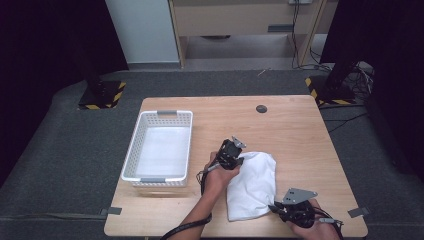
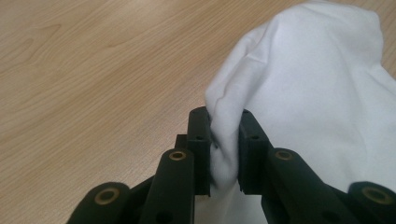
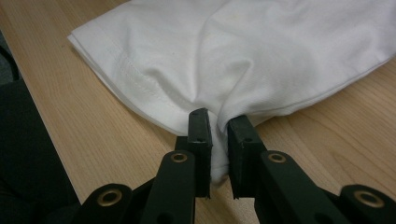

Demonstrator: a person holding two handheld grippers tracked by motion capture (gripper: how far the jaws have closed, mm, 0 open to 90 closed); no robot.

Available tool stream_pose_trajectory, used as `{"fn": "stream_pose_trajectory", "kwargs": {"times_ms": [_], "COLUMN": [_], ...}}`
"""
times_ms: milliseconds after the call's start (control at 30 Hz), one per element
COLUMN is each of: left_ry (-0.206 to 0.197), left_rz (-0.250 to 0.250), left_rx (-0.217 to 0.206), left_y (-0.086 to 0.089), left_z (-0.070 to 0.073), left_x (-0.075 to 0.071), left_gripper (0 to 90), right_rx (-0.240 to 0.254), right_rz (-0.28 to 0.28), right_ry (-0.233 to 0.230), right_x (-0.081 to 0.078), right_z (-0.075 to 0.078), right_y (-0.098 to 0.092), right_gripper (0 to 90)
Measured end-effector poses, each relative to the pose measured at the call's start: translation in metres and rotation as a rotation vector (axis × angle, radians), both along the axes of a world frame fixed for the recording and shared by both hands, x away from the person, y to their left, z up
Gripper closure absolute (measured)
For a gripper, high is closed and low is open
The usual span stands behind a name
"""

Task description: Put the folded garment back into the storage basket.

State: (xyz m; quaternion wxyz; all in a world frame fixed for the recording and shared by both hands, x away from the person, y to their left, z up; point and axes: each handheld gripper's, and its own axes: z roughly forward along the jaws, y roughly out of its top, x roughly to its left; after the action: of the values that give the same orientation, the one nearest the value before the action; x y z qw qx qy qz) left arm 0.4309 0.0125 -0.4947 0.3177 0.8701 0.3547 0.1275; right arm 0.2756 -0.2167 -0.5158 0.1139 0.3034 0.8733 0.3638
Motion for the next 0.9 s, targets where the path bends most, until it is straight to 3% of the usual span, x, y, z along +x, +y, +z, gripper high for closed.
{"fn": "stream_pose_trajectory", "kwargs": {"times_ms": [900], "left_ry": [-0.030], "left_rz": [0.002], "left_rx": [-0.027], "left_y": [0.009], "left_z": [0.033], "left_x": [-0.003], "left_gripper": [79.3], "right_rx": [-0.014], "right_rz": [0.039], "right_ry": [-0.061], "right_x": [0.001], "right_z": [0.028], "right_y": [0.011], "right_gripper": [81.1]}}
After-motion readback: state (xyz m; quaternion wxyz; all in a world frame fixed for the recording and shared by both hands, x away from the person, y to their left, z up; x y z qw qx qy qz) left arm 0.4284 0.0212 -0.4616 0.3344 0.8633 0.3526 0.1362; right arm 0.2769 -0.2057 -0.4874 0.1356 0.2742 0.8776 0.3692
